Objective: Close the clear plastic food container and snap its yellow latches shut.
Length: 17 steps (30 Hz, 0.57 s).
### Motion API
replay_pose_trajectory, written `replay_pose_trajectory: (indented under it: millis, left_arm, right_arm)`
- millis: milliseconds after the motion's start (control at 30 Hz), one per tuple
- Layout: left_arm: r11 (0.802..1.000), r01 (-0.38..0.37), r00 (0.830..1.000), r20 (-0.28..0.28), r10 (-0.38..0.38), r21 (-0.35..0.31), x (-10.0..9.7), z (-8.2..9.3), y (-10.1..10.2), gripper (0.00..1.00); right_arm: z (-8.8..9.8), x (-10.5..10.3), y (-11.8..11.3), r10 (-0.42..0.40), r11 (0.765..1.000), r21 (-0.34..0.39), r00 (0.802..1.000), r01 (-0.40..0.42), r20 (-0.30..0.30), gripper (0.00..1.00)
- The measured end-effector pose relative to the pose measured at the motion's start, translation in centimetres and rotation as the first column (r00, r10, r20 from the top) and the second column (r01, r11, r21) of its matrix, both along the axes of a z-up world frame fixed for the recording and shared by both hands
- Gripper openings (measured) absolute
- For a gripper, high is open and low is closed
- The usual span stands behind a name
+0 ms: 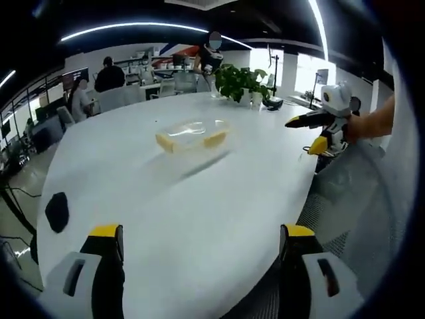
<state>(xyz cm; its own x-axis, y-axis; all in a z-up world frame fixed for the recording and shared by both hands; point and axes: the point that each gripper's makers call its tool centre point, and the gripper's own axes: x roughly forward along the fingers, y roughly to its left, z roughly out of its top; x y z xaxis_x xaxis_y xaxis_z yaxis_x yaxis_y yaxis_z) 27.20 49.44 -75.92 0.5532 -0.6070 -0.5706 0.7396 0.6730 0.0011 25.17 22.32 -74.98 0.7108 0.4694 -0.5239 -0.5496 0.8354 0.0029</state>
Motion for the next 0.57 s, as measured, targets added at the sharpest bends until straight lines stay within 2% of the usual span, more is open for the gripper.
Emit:
replay_pose_trajectory:
  millis: [567]
  left_arm:
    - [1.000, -0.015, 1.000, -0.010, 0.014, -0.012, -0.28, -0.36, -0.09, 0.99]
  right_arm:
    - [-0.42, -0.34, 0.27, 0.010, 1.000, -0.001, 1.000, -0.010, -0.014, 0.91]
